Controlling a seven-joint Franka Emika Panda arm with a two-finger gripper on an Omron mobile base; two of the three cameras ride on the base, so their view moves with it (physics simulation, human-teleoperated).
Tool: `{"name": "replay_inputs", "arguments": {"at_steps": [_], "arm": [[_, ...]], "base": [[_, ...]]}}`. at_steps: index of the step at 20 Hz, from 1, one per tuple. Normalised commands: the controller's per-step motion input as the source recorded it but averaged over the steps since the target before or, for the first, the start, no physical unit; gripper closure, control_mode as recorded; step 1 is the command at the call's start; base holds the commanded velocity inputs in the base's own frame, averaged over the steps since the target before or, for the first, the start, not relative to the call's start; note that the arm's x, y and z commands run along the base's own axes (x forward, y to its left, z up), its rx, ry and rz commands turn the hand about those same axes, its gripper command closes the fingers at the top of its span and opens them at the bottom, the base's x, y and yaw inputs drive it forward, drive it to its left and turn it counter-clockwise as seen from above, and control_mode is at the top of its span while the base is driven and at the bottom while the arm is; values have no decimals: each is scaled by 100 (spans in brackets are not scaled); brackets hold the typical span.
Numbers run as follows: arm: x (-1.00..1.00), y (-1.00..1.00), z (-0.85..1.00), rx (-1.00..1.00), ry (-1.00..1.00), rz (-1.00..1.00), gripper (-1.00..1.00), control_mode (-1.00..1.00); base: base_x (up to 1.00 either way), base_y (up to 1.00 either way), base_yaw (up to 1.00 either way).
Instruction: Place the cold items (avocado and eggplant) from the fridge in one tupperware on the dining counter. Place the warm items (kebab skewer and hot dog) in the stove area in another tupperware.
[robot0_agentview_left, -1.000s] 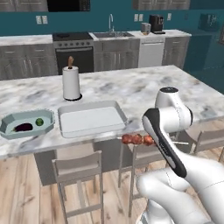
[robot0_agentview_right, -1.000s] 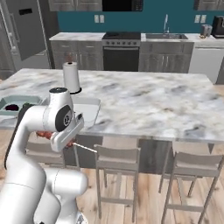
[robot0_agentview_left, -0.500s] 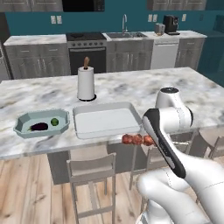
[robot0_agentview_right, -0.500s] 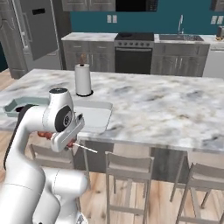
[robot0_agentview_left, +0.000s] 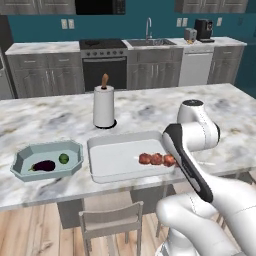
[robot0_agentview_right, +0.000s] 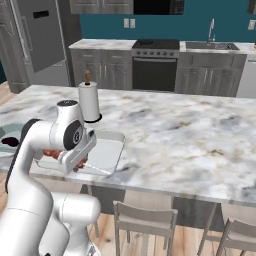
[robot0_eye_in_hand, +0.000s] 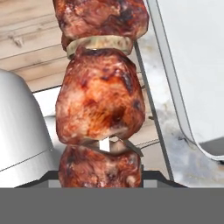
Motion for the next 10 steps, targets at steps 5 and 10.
{"name": "replay_inputs", "arguments": {"at_steps": [5,10], "arm": [[0,0,0,0,0,0,100,100],[25,9,0,-1,-2,0,100,-100]], "base": [[44,12,0],[8,6,0]]}}
